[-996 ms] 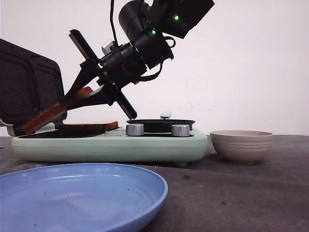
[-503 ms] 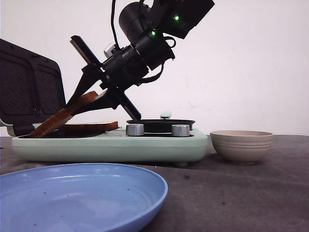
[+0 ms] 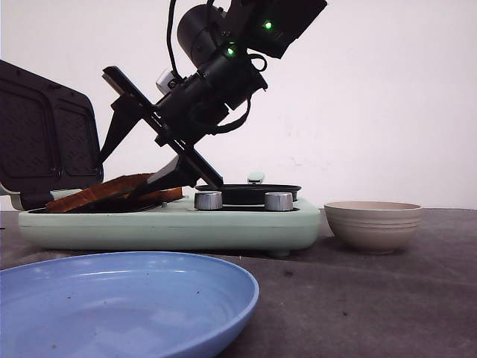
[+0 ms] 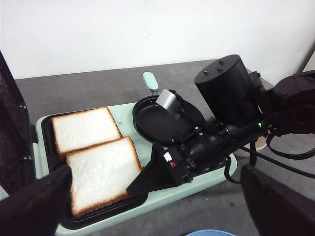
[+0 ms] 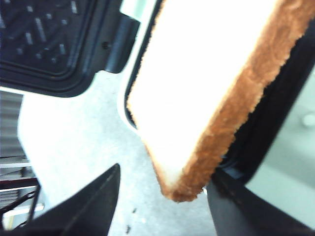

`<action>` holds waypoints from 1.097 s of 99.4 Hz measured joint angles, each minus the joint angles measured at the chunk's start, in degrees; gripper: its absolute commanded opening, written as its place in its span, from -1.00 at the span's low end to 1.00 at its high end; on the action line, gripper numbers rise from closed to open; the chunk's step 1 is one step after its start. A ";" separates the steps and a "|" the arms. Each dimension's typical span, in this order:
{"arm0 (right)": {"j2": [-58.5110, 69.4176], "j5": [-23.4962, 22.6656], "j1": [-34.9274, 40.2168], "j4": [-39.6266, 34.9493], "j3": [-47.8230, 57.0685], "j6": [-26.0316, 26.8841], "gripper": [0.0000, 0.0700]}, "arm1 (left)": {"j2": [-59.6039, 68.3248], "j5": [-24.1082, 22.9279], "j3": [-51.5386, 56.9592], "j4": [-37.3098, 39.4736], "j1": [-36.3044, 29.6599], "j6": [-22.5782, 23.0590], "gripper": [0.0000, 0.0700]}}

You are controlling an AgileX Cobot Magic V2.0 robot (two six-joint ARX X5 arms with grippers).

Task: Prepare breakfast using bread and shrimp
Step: 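Place the bread slice on the nearer press plate and open the right gripper, then raise the right gripper away from the press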

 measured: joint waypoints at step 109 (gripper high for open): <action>-0.76 10.14 0.48 -19.26 7.43 -15.72 0.19 | 0.00 -0.15 0.00 0.87 0.00 0.00 0.79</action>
